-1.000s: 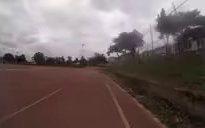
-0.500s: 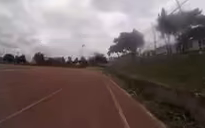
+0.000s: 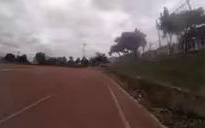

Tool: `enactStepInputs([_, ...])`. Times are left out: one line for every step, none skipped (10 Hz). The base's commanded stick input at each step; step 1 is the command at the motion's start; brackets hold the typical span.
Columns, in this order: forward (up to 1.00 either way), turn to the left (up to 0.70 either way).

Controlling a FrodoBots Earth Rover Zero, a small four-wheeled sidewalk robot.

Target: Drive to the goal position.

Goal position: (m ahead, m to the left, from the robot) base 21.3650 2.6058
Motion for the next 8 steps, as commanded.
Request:
enactStepInputs([0.7, -0.01])
enactStepInputs([0.7, -0.02])
enactStepInputs([0.7, -0.04])
enactStepInputs([0.7, -0.05])
enactStepInputs([0.7, -0.1])
enactStepInputs([0.7, -0.18])
enactStepInputs([0.7, 0.0])
enactStepInputs([0.7, 0.0])
